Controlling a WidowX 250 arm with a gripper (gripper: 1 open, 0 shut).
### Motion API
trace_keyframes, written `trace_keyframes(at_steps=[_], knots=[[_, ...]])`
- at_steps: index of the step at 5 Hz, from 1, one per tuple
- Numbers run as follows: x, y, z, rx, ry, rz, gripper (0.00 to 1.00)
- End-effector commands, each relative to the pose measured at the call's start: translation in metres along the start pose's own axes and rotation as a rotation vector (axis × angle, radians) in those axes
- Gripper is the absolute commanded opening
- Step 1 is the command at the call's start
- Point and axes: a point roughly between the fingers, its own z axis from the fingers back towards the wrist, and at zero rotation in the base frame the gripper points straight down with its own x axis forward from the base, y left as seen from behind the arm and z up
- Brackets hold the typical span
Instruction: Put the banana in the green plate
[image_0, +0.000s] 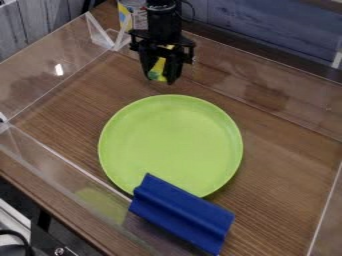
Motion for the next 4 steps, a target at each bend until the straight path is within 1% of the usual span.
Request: trace_keyframes(at_steps=[1,2,4], knots=[[0.009,0.005,0.014,0.012,-0.066,-0.002,0.0],[0.012,0.008,0.003,0.01,-0.055,-0.004,0.0],[0.004,0.0,0.048,0.001,-0.11,-0.008,0.0]])
